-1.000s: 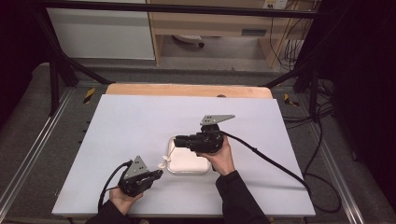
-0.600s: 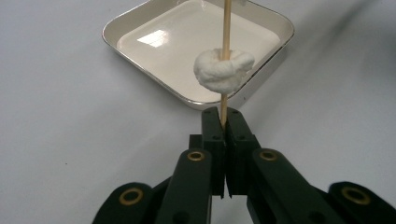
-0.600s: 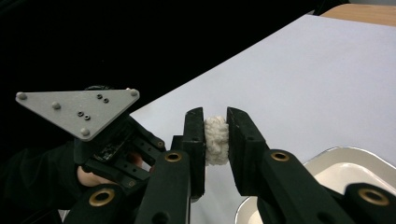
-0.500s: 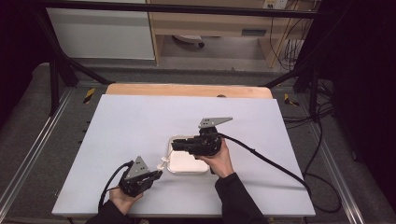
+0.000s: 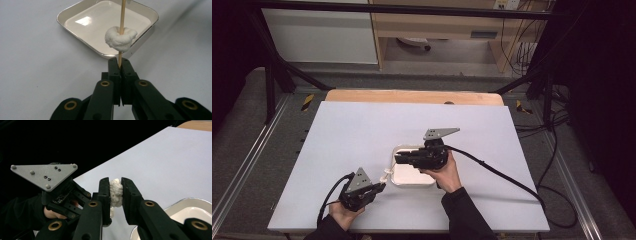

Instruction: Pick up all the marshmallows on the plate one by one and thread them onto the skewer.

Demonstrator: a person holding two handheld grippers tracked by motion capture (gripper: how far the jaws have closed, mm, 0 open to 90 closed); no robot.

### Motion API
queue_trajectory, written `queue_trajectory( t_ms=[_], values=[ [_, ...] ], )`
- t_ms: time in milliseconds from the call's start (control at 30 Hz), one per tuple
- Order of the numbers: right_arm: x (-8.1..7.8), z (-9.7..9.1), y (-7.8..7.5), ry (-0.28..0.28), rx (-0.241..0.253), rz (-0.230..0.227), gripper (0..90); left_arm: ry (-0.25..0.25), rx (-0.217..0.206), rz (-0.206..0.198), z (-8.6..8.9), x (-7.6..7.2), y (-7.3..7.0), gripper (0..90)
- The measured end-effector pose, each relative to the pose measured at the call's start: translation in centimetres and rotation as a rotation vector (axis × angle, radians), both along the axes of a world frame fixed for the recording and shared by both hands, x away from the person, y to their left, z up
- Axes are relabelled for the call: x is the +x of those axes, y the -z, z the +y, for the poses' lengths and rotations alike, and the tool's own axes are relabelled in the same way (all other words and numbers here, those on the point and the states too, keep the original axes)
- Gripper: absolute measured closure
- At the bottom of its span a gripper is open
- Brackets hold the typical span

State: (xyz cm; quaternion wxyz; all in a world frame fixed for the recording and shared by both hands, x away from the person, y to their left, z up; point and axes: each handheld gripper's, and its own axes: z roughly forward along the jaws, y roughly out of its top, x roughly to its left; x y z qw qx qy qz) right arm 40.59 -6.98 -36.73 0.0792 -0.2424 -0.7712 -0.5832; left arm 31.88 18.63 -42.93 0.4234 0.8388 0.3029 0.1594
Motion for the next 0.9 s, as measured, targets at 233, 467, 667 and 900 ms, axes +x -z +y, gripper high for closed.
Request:
queue_trajectory(
  t_ms=[233, 467, 667, 900],
  values=[
    [-0.1, 0.11, 0.21, -0.007, 0.0, 0.001, 79.3, -0.019, 0.016, 0.008, -0.01, -0.27, -0.06, 88.8],
    [-0.28, 0.14, 0.44, -0.003, 0.009, -0.008, 79.4, -0.008, 0.01, -0.008, -0.04, -0.2, -0.12, 88.8],
    [-0.34, 0.26, 0.61, -0.008, 0.022, -0.005, 79.4, -0.006, 0.009, -0.016, -0.08, -0.24, -0.13, 88.8],
    [-0.49, 0.41, 0.91, -0.016, 0.02, -0.009, 79.5, -0.02, 0.019, 0.004, -0.14, -0.42, -0.06, 88.8]
  ],
)
